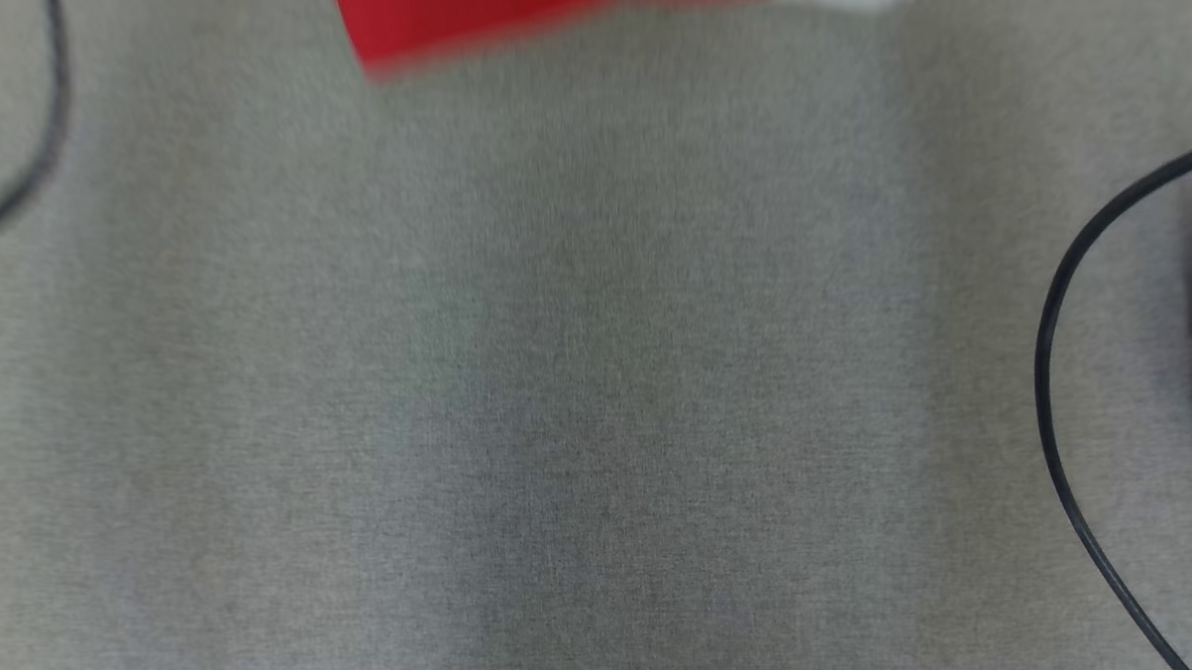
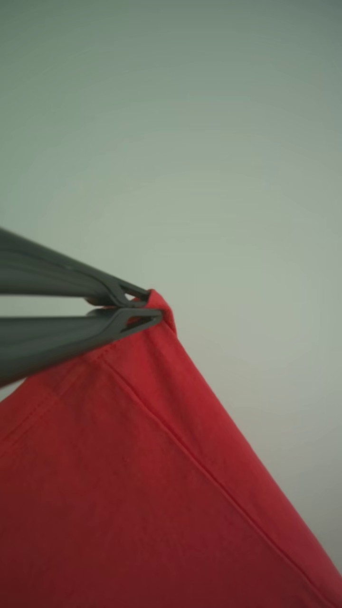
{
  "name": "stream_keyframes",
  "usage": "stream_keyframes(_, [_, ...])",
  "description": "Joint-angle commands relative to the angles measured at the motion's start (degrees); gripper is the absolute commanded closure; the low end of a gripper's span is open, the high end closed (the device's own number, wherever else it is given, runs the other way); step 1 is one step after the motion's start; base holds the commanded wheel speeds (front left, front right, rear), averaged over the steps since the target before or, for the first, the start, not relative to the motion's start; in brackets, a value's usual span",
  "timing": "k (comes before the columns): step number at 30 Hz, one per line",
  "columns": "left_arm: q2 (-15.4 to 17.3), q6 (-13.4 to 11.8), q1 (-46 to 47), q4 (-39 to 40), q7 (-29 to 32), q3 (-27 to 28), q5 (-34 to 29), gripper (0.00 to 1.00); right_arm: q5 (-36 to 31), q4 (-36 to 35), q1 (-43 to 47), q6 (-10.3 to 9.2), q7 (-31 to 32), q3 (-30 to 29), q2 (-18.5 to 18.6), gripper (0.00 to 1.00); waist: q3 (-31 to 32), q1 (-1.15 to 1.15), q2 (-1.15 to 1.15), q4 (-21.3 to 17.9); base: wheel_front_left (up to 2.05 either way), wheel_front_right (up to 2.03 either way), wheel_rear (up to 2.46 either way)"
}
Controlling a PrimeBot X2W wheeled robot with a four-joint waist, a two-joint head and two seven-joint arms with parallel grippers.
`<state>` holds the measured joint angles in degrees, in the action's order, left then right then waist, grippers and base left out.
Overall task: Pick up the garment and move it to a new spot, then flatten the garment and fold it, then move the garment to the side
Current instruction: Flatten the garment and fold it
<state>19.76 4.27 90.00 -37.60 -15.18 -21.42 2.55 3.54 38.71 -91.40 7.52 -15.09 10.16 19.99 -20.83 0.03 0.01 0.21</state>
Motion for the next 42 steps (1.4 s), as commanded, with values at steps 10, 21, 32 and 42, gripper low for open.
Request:
stream_keyframes(10, [2.5, 0.2, 1.3, 1.4, 0.0, 0.9, 0.5, 1.00, -3.6, -0.4, 0.1, -0.07, 0.0, -5.7, -1.8, 1.00, -9.9, -0.03, -0.01, -3.6, 0.00, 0.00, 0.00])
stream_keyframes(21, [-0.6, 2.5, -23.2, 7.1, 0.0, 6.1, 9.9, 1.00, 16.7, -3.8, 28.9, -0.07, 0.0, 5.0, 5.1, 1.00, -7.5, -0.03, -0.01, -3.5, 0.00, 0.00, 0.00])
stream_keyframes(32, [-4.4, 3.2, -50.4, 9.0, 0.0, 6.6, 23.0, 1.00, 32.5, -6.8, 53.7, -0.07, 0.0, 15.1, 7.7, 1.00, 3.6, -0.03, -0.01, -2.6, 0.00, 0.00, 0.00])
stream_keyframes(42, [-9.4, 3.2, -69.2, 7.1, 0.0, 9.6, 25.1, 1.00, 39.5, -6.6, 70.5, -0.07, 0.0, 19.2, 9.5, 1.00, 14.9, -0.03, -0.01, -2.5, 0.00, 0.00, 0.00])
